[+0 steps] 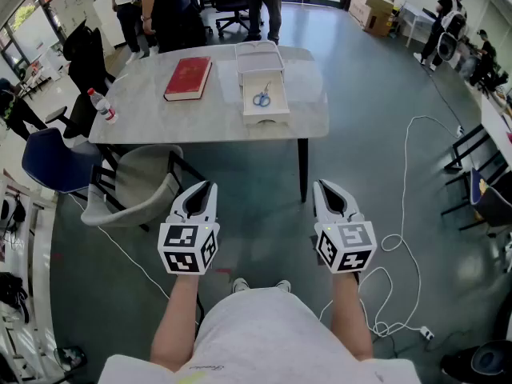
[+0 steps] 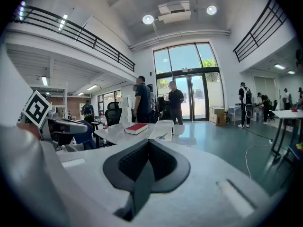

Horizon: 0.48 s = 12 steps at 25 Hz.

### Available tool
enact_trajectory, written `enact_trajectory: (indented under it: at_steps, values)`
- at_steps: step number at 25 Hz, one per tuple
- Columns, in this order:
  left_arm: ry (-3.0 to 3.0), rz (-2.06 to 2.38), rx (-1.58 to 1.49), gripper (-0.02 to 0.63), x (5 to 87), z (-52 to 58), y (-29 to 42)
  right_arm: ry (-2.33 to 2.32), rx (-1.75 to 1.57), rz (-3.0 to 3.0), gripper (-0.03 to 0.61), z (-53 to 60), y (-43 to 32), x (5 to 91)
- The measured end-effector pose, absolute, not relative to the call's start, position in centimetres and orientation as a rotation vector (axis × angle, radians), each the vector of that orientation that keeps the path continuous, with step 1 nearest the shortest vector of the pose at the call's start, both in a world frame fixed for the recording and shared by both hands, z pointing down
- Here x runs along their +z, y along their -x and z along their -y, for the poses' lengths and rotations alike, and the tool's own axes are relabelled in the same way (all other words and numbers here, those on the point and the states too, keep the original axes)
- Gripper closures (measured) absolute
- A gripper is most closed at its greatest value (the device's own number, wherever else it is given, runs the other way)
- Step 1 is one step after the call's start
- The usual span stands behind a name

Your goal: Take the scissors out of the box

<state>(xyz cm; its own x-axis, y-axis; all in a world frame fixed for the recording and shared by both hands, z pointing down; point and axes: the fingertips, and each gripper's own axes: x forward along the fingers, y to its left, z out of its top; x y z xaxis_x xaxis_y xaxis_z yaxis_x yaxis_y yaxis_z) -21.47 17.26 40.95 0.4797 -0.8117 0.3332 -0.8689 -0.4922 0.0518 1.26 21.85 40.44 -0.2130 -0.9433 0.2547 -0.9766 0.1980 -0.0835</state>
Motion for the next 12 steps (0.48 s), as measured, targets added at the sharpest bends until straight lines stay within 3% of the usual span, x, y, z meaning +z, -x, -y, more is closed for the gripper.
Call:
enact_trajectory:
  at_steps: [12]
  values:
    - [-2.509,1.441,0.395,0.578,41.7,-16.4,16.7,-1.840,0.366,2.340,0.572,-20.6,-4.7,41.2]
